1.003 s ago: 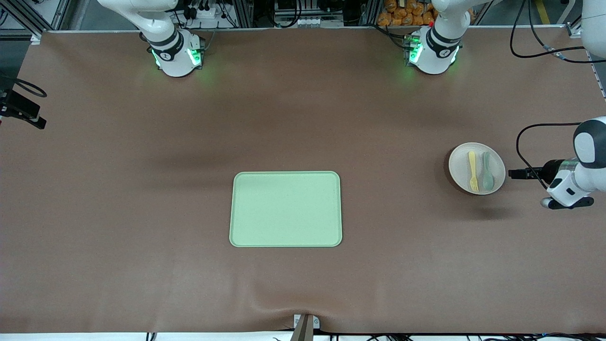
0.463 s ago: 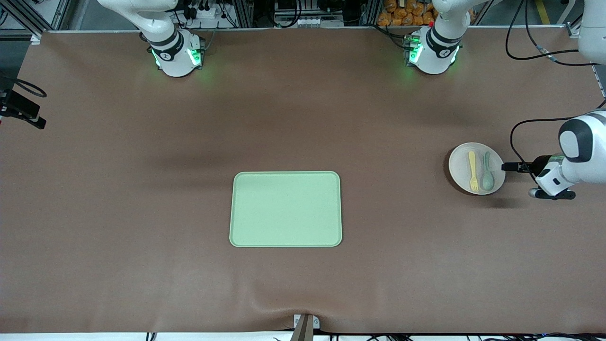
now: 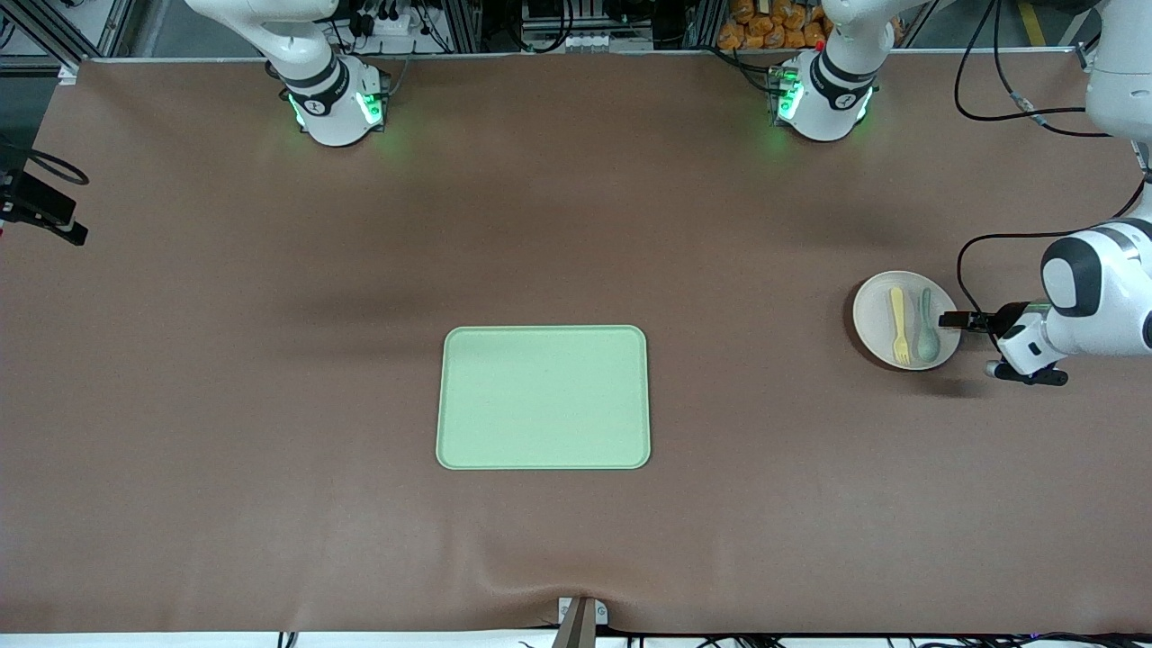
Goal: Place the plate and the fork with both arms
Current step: 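Close the left gripper on the plate rim and slide it inward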
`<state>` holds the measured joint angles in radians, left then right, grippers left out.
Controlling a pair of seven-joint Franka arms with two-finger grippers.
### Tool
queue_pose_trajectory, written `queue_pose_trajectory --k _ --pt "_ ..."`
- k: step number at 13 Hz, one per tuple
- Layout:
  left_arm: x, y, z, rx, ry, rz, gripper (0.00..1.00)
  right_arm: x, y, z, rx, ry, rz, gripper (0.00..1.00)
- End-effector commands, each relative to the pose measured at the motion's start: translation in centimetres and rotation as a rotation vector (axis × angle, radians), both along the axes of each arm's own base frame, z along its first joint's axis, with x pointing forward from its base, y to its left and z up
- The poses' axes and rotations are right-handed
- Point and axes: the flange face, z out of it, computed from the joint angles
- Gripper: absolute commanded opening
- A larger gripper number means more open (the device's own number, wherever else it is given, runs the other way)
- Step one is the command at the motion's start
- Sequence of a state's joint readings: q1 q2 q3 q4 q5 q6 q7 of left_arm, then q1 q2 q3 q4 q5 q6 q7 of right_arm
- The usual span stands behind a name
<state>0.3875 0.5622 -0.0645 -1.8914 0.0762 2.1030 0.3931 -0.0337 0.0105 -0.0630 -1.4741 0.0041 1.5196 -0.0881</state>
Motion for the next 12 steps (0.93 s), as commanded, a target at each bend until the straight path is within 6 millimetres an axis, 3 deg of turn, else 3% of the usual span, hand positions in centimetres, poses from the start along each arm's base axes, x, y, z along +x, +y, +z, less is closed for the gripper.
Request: queue_pose_trajectory --k 1,4,6,12 --pt "0.0 -0.1 -0.5 0.008 -0.011 -0.034 1.0 -0.2 -0.2 0.3 0.012 -0.001 -0.016 1.0" --pt "0.1 -0.1 -0.6 0.008 -0.017 -0.037 1.0 -0.2 -0.3 0.3 0.012 -0.001 -0.018 1.0" --pt "0.3 -0.3 -0.8 0.008 -0.022 -0.042 0.78 -0.2 -0.4 0.3 0.012 -0.001 -0.019 1.0" --pt "1.0 -1.1 -0.5 0.014 -0.041 -0.057 0.28 -0.2 -0.3 0.3 0.013 0.0 -0.019 1.0"
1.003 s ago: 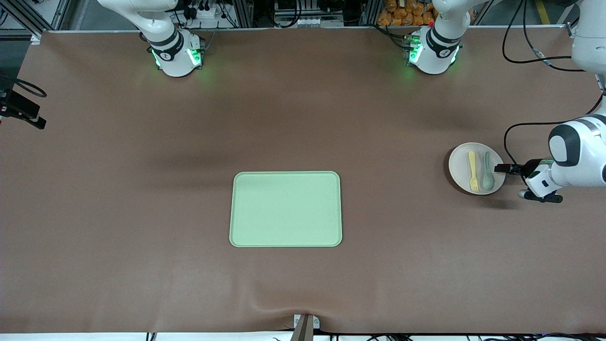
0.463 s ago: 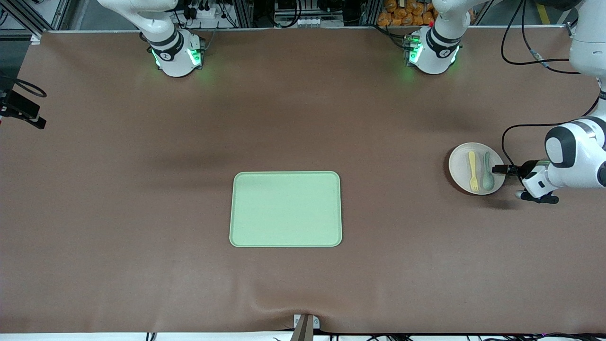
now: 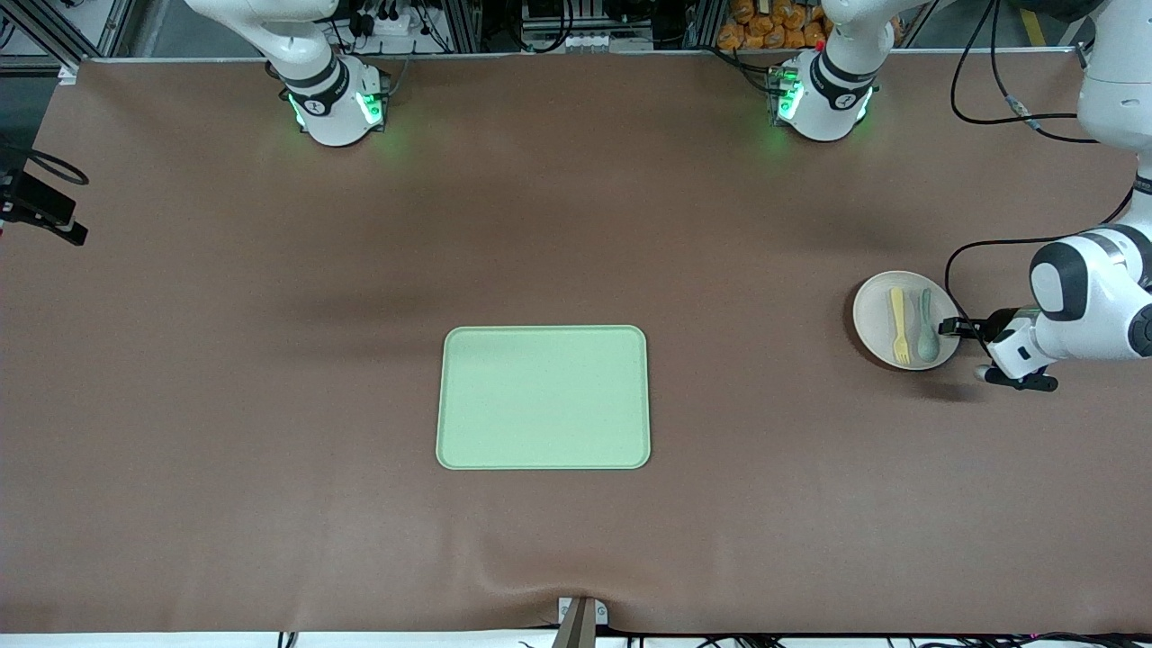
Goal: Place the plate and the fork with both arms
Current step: 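Close the left gripper on the plate rim and slide it inward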
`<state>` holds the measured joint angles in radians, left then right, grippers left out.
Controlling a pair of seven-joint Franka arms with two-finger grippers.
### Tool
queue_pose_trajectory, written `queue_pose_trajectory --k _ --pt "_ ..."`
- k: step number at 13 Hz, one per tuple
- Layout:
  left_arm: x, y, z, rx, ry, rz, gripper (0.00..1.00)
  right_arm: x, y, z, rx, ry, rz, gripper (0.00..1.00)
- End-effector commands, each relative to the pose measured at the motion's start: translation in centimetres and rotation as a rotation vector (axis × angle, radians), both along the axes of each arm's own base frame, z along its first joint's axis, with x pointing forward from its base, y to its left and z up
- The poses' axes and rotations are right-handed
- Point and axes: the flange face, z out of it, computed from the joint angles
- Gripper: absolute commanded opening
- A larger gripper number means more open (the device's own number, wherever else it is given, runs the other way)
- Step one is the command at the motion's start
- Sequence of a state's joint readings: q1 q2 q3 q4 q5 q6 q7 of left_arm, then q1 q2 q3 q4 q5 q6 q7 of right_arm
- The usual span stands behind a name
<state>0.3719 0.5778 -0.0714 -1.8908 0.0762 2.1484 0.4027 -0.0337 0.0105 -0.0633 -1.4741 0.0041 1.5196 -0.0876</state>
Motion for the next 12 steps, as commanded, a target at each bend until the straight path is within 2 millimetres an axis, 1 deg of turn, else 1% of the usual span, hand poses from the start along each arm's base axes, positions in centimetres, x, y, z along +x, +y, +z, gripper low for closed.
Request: queue_pose_trajectory --k 1,3,6,8,10,12 --pt "0.3 0.1 0.3 0.016 -0.013 -0.026 0.18 -0.2 -0.3 0.3 0.013 0.0 -0.018 1.0" --pt "0.4 0.0 0.5 0.016 -0.016 -0.027 0.0 -0.2 -0.3 0.3 0.012 0.0 -0.019 1.0" --pt "0.3 0.2 0.7 0.017 -0.018 -0.027 0.0 -0.2 -0.3 0.3 0.013 0.0 -0.018 1.0" --pt "0.4 0.1 1.3 0.018 -0.023 -0.029 0.0 -0.2 -0.4 0.3 0.013 0.0 -0.02 1.0" --pt "0.5 -0.1 2.3 0.018 -0.033 -0.032 0.0 -0.2 -0.4 0.3 0.012 0.002 -0.02 1.0" --pt "0.6 -0.4 3.8 0.009 -0.044 -0.03 0.0 -0.2 -0.4 0.3 0.013 0.002 -0.02 1.0"
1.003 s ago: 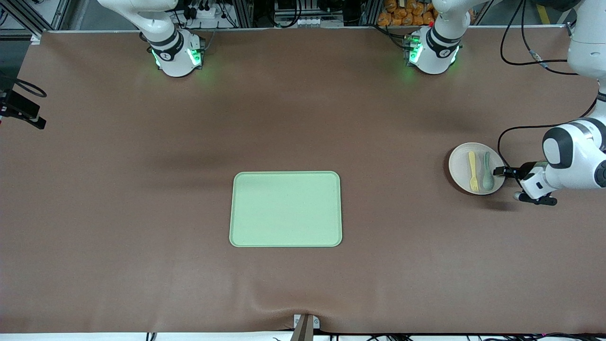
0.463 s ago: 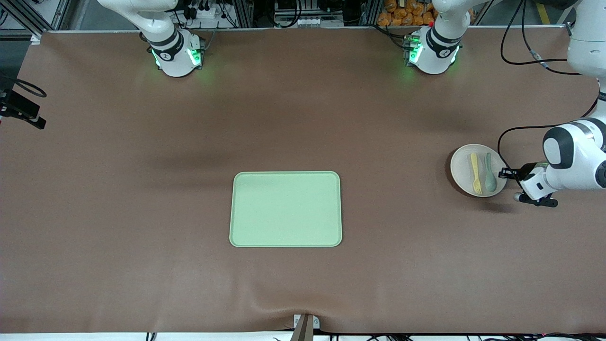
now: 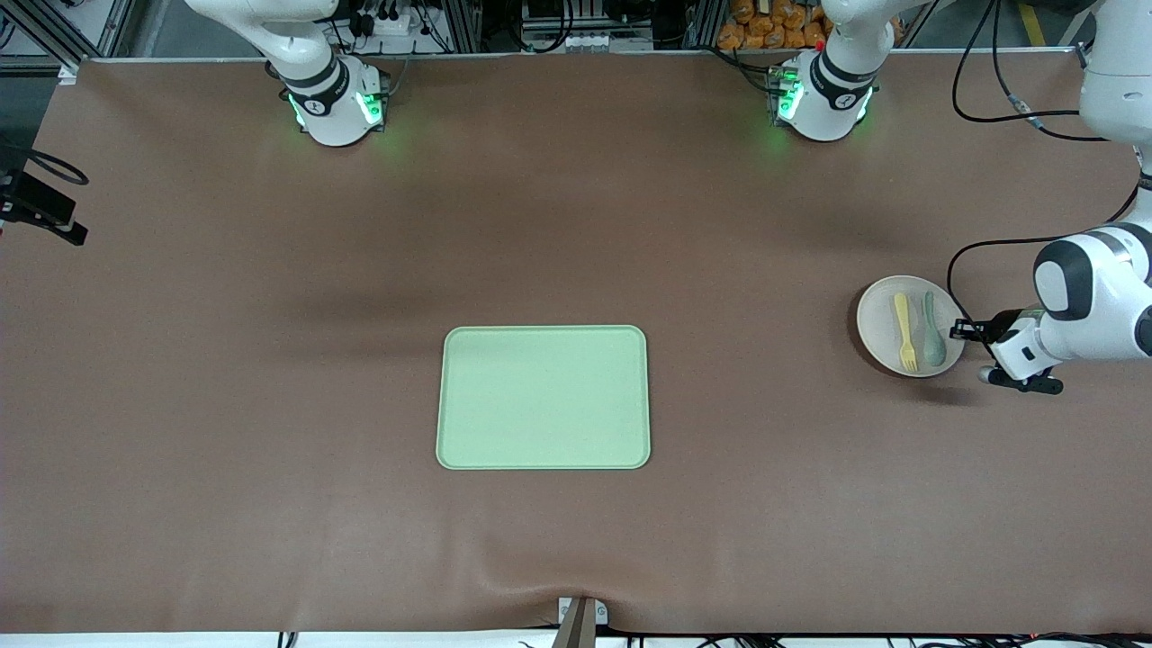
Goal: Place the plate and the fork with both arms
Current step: 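Close the left gripper on the plate rim and slide it inward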
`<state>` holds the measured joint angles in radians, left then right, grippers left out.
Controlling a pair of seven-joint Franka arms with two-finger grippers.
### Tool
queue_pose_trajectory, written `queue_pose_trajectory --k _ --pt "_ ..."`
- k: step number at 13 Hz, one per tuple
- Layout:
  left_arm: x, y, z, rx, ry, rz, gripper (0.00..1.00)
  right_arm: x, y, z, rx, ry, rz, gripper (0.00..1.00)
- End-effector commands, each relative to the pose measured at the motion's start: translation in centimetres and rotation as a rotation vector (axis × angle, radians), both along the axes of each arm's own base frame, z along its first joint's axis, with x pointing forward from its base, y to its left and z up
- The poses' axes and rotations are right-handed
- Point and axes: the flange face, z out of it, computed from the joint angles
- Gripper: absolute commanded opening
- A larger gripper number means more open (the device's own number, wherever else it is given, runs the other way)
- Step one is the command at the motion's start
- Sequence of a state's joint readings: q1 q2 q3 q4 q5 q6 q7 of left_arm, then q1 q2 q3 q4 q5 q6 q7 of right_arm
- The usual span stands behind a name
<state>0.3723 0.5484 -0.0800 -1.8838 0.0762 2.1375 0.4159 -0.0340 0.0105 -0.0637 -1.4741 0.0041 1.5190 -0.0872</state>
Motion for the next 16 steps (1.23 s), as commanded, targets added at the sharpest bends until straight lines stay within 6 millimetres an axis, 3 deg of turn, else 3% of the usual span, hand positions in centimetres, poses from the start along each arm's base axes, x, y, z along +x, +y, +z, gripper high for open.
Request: queue_pose_trajectory --k 1,7,11,16 --pt "0.0 -0.3 2.7 0.004 -0.018 -0.01 0.0 -0.2 -0.4 0.3 0.013 0.001 -0.019 1.0" --pt "-0.1 -0.8 6.0 -0.053 -0.034 0.042 0.0 -0.2 -0.5 0.2 0.014 0.004 -0.02 1.0" --pt "-0.4 -0.9 8.4 -0.206 -0.076 0.053 0.0 -0.3 -0.4 0.1 0.014 0.01 -0.019 1.0" --pt "3.8 -7.7 11.7 -0.275 -0.145 0.006 0.0 -0.3 -0.5 0.1 0.022 0.009 -0.021 1.0"
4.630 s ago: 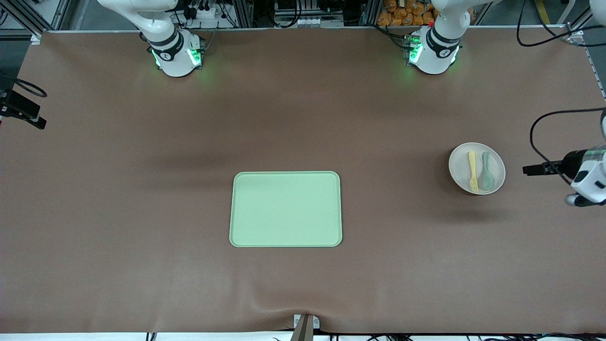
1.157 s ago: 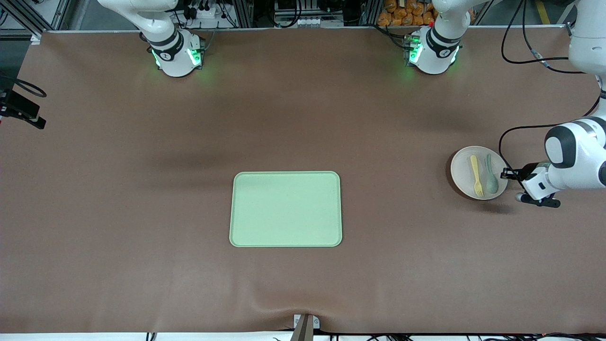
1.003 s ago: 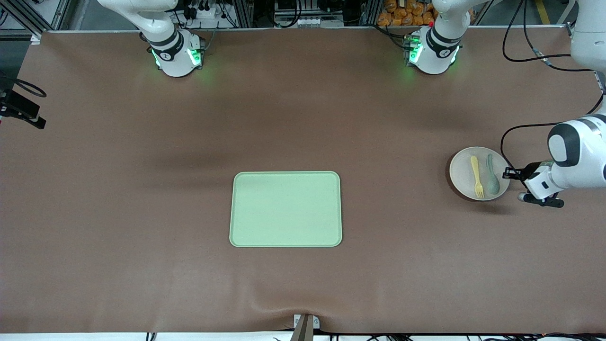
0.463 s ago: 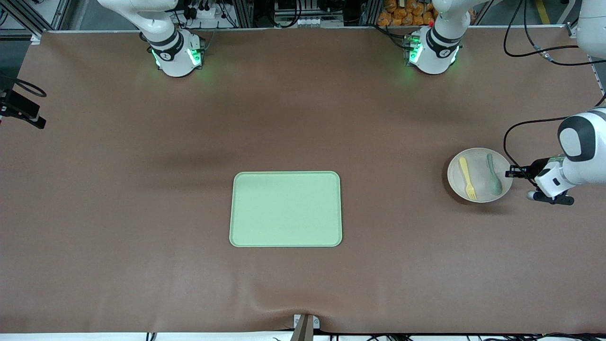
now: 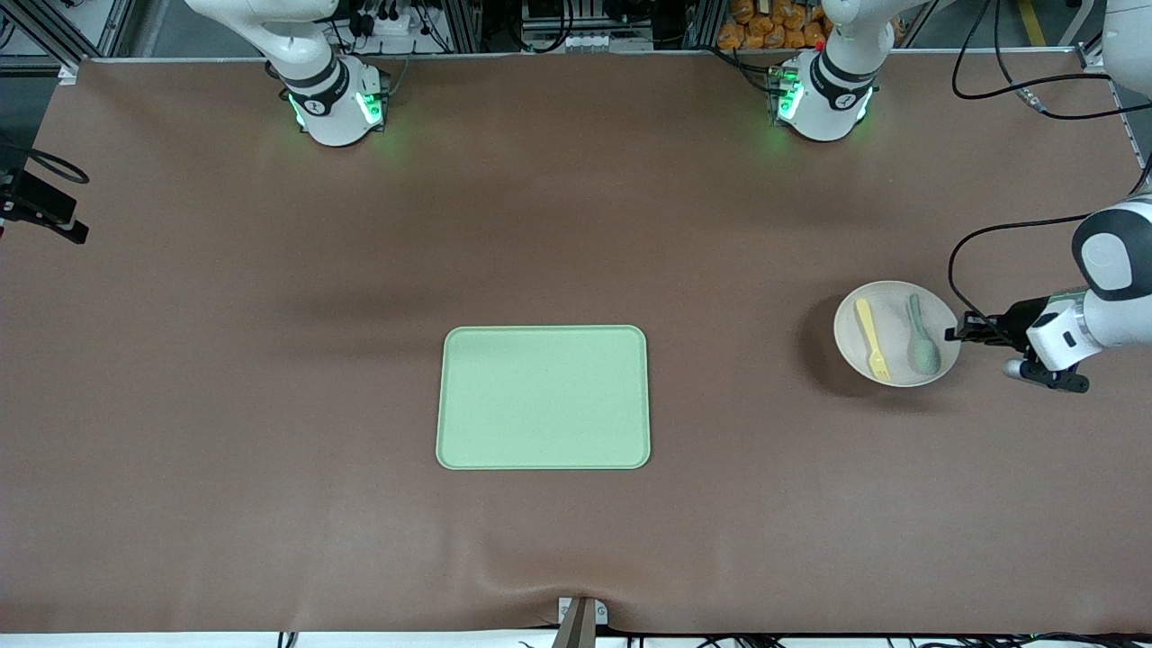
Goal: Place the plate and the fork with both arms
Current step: 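Close the left gripper on the plate rim and slide it inward, then slide the plate with the left gripper onto the green tray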
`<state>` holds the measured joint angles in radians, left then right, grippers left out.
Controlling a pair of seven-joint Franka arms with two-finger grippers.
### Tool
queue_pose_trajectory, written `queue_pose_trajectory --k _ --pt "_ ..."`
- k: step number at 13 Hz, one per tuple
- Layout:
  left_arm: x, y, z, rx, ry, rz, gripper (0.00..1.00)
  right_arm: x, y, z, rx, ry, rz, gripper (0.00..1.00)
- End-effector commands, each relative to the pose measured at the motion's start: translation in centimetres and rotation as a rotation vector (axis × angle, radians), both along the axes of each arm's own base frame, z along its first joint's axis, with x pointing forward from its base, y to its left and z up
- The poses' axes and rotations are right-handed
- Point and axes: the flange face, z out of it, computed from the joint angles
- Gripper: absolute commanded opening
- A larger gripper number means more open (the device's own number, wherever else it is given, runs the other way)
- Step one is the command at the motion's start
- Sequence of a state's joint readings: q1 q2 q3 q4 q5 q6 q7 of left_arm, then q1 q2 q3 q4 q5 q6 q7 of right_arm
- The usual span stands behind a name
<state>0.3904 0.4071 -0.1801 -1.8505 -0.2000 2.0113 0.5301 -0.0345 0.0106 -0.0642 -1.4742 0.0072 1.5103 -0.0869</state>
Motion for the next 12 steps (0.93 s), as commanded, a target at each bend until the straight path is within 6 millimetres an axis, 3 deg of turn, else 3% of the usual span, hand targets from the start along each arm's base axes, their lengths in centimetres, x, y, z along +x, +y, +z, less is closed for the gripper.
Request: queue_pose_trajectory --k 1,3,7,10,12 --pt "2.3 -3.7 2.8 -0.057 -0.035 0.019 0.0 -0.2 -0.4 0.2 0.018 0.001 -0.02 1.0" --pt "4.0 -7.7 4.6 -0.101 -0.057 0.041 0.0 -0.2 -0.5 0.3 0.018 -0.001 -0.022 1.0" --pt "6.5 -18.6 6.2 -0.126 -0.046 0.029 0.0 -0.2 -0.4 0.3 0.018 -0.001 -0.02 1.0" --pt "6.7 -26.3 4.7 -0.119 -0.022 -0.002 0.0 -0.2 -0.4 0.3 0.018 -0.001 -0.02 1.0" --pt "7.8 -29.6 2.8 -0.128 -0.009 0.029 0.0 -0.2 -0.5 0.3 0.018 -0.001 -0.022 1.0"
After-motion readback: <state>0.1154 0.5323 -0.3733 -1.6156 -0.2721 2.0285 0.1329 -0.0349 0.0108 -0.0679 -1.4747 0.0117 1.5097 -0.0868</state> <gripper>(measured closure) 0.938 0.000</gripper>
